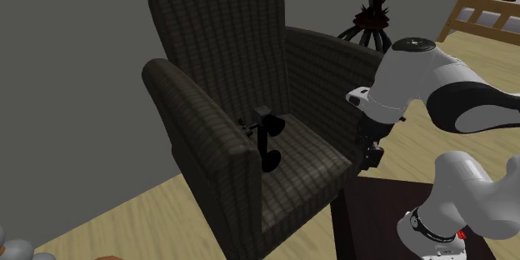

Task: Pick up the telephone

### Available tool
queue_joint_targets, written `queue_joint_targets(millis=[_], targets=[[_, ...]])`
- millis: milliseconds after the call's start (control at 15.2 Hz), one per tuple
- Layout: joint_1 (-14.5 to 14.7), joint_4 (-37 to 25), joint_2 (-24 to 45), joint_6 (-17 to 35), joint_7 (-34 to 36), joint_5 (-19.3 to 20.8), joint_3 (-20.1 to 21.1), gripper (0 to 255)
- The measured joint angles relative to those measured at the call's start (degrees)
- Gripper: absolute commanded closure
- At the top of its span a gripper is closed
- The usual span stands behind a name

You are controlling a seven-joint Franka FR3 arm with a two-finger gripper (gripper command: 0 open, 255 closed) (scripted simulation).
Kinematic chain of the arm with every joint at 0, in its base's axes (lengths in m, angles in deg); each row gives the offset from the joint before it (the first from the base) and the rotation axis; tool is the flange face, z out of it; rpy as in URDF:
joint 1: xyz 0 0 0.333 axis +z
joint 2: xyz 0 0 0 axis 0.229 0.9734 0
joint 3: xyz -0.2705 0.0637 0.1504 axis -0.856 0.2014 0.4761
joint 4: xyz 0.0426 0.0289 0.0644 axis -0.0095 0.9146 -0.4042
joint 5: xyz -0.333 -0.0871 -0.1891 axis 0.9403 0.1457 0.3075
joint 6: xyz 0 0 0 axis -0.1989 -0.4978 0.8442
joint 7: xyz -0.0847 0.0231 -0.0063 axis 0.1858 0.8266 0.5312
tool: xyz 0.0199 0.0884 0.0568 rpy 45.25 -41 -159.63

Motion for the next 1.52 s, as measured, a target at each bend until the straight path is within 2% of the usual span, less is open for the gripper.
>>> queue_joint_targets(millis=[264,924,1518], targets=[[0.22,-2.96,4.53,1.85,-2.59,1.58,-0.89,0],[1.41,-19.67,24.98,7.68,-13.89,6.83,-3.56,0],[2.59,-41.81,44.4,7.4,-22.47,9.3,-3.43,0]])
